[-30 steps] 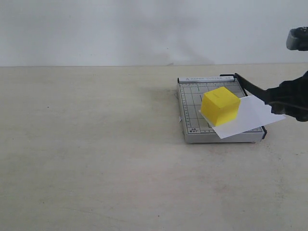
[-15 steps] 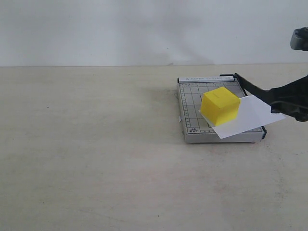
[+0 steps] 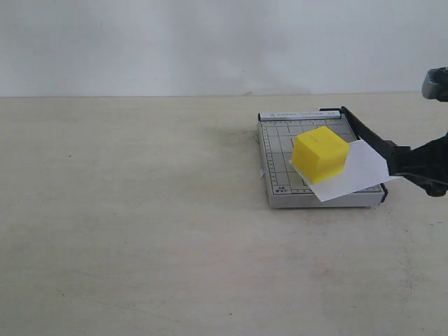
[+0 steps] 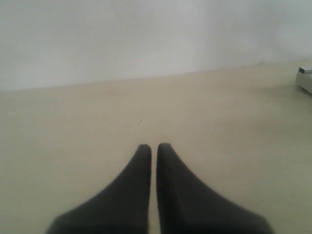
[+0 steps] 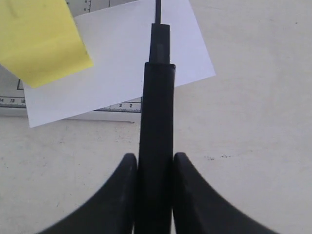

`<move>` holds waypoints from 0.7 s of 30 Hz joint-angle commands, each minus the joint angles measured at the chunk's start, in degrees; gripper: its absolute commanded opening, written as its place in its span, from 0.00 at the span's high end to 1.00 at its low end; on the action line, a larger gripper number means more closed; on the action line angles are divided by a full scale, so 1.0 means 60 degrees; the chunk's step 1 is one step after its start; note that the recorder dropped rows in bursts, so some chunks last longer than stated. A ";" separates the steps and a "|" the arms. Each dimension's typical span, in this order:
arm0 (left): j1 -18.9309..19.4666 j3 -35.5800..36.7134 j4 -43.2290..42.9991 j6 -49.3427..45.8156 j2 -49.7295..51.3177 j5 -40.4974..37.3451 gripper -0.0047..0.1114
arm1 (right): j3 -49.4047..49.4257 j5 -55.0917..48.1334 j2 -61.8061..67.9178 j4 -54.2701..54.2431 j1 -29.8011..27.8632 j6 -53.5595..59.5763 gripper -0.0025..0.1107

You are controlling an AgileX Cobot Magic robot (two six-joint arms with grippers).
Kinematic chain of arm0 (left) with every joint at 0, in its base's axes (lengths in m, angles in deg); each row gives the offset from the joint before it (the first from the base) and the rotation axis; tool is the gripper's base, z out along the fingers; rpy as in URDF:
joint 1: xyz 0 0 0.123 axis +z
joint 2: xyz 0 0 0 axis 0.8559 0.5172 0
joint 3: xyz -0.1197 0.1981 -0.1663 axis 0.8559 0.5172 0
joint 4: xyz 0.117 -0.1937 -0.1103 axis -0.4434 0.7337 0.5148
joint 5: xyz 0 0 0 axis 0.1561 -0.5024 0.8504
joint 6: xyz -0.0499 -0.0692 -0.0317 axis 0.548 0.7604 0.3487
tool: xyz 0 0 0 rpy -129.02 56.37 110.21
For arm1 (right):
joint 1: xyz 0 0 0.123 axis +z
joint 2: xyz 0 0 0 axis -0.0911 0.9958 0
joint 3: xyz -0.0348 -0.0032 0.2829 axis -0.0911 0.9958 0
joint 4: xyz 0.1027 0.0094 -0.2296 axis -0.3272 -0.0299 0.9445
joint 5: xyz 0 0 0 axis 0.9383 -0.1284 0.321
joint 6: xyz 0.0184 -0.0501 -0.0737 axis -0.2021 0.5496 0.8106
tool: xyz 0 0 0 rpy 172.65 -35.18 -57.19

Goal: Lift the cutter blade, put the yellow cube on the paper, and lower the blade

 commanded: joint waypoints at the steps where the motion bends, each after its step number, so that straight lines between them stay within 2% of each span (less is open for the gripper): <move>1: 0.0012 0.0038 0.1144 -0.0439 -0.0029 -0.0252 0.92 | 0.0469 -0.0074 0.0086 -0.0133 0.0006 0.0020 0.98; 5: 0.0012 0.0038 0.1144 -0.1651 -0.0029 -0.0252 0.92 | 0.0887 0.0287 0.0086 -0.0133 0.0006 0.0020 0.98; 21: 0.0012 0.0038 0.1144 -0.1651 -0.0029 -0.0233 0.92 | 0.2337 0.1654 0.0086 -0.0133 0.0006 -0.0187 0.98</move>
